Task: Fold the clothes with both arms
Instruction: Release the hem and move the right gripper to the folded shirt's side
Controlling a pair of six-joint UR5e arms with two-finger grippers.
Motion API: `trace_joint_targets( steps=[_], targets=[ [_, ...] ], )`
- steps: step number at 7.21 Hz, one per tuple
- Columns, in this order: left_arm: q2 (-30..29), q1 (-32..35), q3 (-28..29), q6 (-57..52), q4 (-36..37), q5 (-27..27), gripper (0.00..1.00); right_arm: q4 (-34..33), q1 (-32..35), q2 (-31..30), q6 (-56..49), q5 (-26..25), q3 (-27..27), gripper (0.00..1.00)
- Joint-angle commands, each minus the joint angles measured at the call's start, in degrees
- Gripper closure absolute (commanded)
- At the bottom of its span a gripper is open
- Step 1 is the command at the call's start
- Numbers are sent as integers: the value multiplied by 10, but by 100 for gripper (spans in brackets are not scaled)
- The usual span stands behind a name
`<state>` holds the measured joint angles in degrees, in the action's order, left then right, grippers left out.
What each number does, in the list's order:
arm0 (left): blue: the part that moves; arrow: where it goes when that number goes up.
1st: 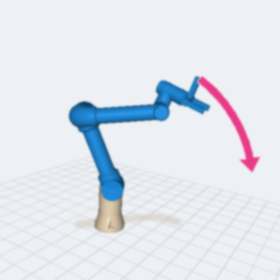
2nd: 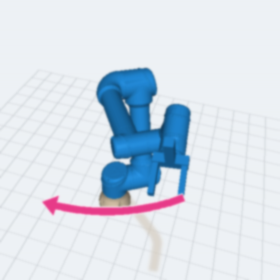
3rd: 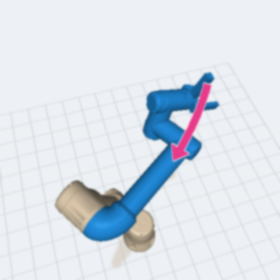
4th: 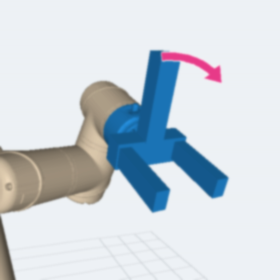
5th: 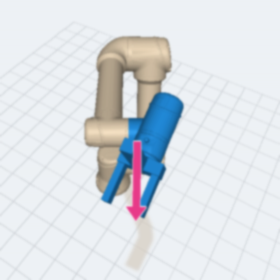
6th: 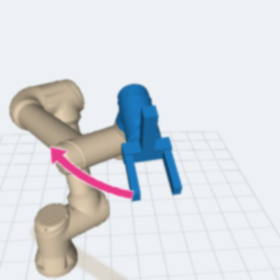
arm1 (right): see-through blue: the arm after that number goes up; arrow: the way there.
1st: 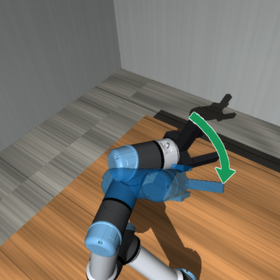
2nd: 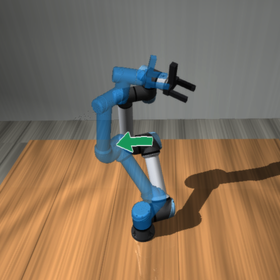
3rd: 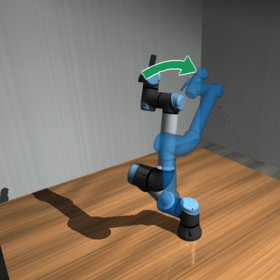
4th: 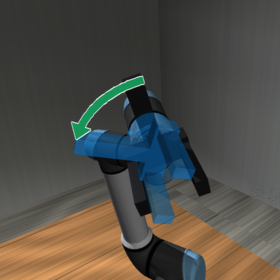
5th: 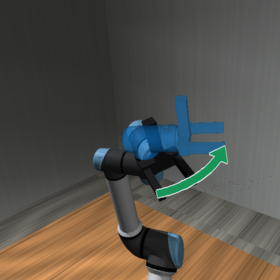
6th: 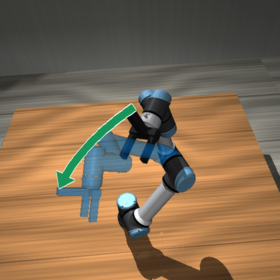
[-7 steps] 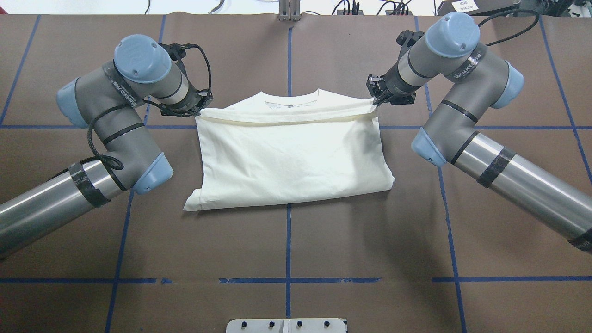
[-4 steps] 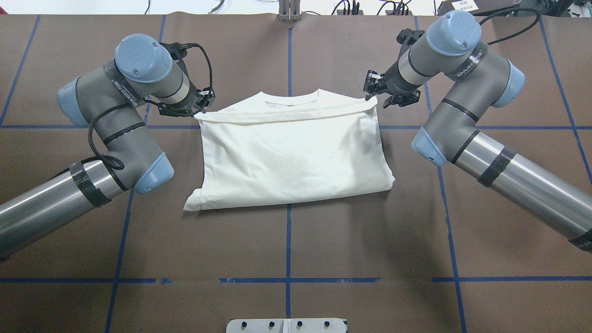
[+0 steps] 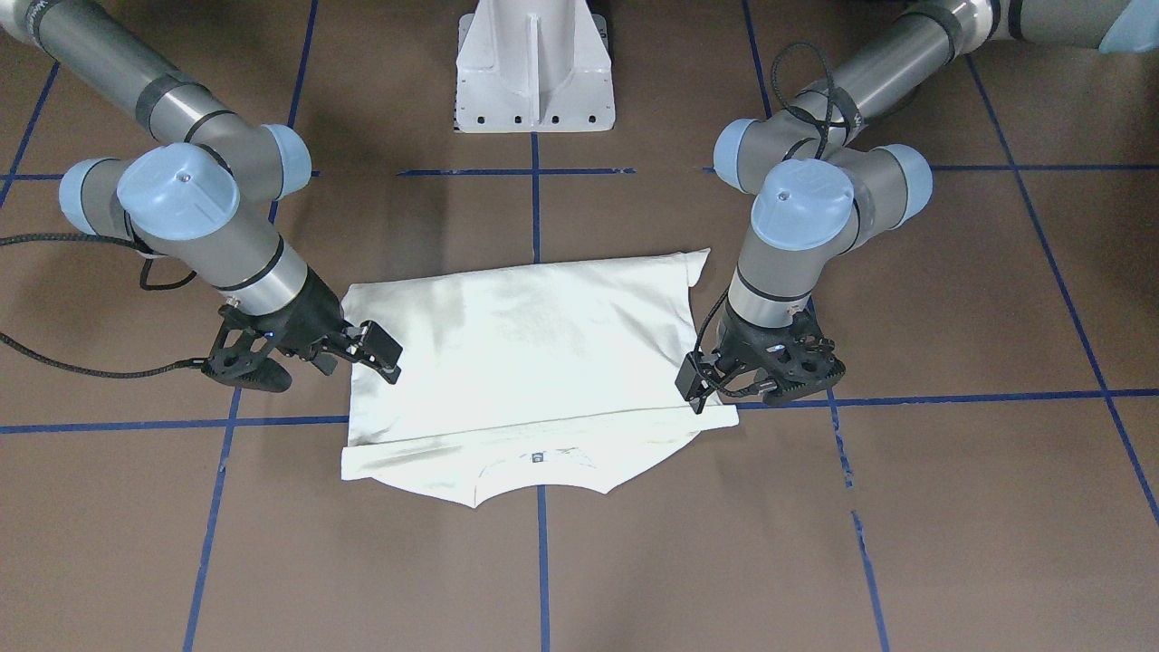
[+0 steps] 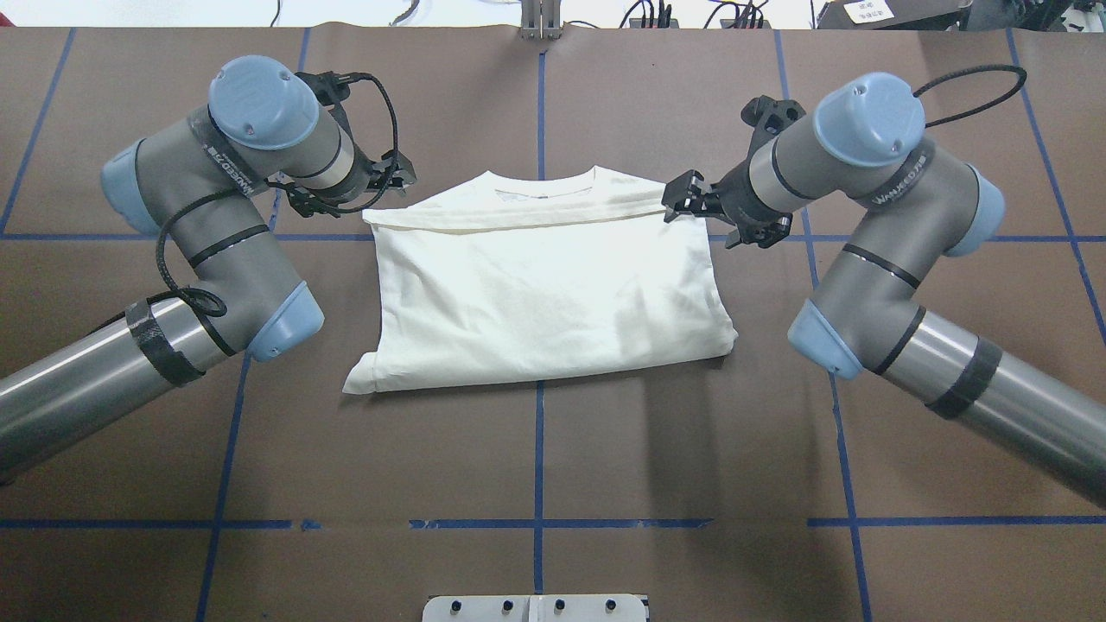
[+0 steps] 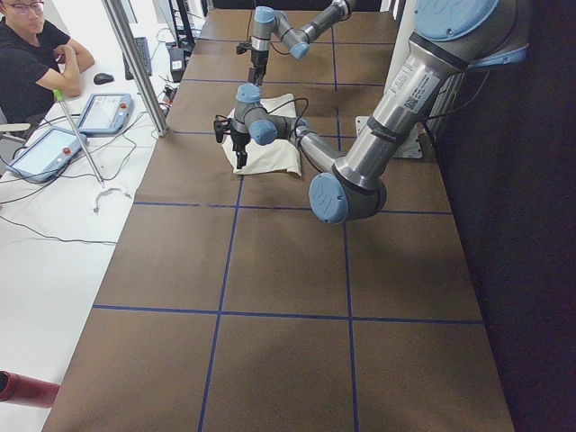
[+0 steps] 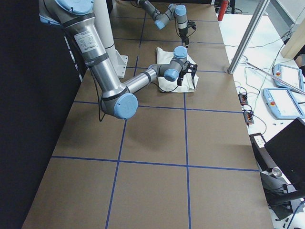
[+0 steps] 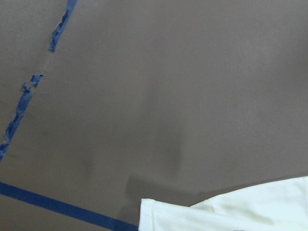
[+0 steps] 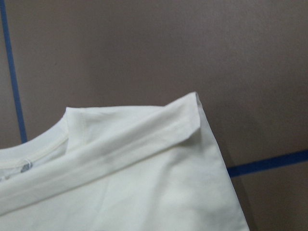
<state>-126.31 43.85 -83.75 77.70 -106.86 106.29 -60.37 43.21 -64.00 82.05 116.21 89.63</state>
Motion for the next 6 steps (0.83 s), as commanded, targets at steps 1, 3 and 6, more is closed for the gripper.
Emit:
trace_joint_targets(
  steps=[1,3,6],
  targets=[
    [3,0,-13,0,1,1,0,-1,-49,-51,4,-44,32,0],
    [4,0,-13,0,-1,1,0,-2,-71,-84,6,-46,53,0],
    [5,0,-16,0,1,1,0,-2,-80,-93,6,-40,64,30]
  ],
)
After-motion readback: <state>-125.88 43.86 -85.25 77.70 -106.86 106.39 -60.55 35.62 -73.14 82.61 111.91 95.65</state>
